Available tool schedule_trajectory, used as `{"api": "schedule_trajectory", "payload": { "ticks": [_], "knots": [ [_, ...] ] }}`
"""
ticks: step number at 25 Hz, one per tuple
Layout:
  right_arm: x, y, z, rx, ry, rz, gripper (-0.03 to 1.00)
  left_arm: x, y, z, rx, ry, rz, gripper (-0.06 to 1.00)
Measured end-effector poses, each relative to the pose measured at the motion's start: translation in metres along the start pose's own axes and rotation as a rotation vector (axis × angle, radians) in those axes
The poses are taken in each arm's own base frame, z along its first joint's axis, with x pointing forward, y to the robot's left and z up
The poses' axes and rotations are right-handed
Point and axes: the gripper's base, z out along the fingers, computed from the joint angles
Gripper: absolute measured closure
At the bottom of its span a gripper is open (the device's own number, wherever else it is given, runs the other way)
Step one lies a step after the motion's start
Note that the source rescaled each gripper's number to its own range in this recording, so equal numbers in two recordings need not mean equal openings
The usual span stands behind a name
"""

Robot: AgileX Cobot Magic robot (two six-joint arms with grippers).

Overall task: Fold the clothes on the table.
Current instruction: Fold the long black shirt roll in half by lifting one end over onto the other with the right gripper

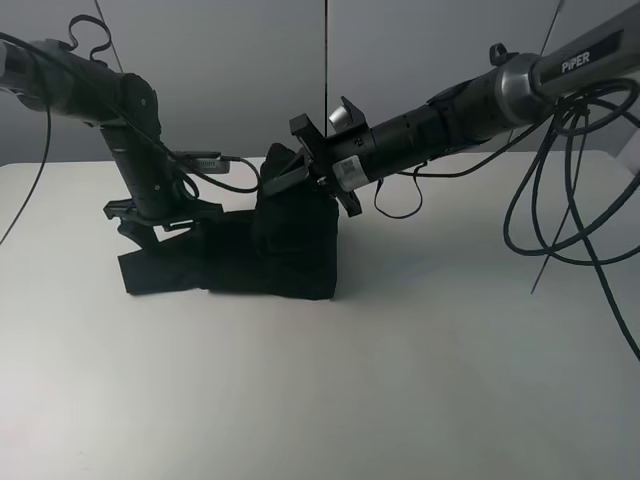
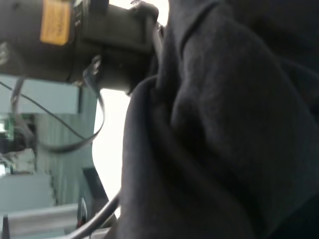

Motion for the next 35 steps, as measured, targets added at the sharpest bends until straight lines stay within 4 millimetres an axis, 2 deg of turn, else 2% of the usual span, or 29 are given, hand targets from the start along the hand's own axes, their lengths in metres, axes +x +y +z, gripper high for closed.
{"api": "schedule_trajectory", "payload": {
  "ticks": [4, 7, 13, 19, 25, 32, 34, 35],
  "knots": [
    [-0.002, -0.025, 0.013, 0.010, -0.020, 0.048, 0.81, 0.000, 0.000, 0.000, 0.000, 0.000, 0.000, -0.05],
    [-0.005, -0.034, 0.022, 0.004, -0.021, 0.057, 0.81, 0.000, 0.000, 0.000, 0.000, 0.000, 0.000, -0.05],
    [-0.006, -0.032, 0.046, 0.017, -0.021, 0.025, 0.81, 0.000, 0.000, 0.000, 0.000, 0.001, 0.005, -0.05],
    [-0.005, -0.044, 0.056, 0.021, -0.041, 0.071, 0.81, 0.000, 0.000, 0.000, 0.000, 0.003, 0.005, -0.05],
    [0.002, -0.036, 0.072, 0.024, -0.036, 0.039, 0.81, 0.000, 0.000, 0.000, -0.003, 0.003, 0.007, -0.05],
    [-0.001, -0.036, 0.075, 0.019, -0.077, 0.053, 0.81, 0.000, 0.000, 0.000, -0.005, 0.004, 0.016, -0.05],
    [-0.001, -0.035, 0.075, 0.004, -0.076, 0.041, 0.76, 0.000, 0.000, 0.000, -0.005, 0.004, 0.021, -0.05],
    [-0.001, -0.034, 0.075, -0.004, -0.076, 0.040, 0.68, 0.001, 0.000, 0.000, -0.005, 0.007, 0.022, -0.05]
  ]
}}
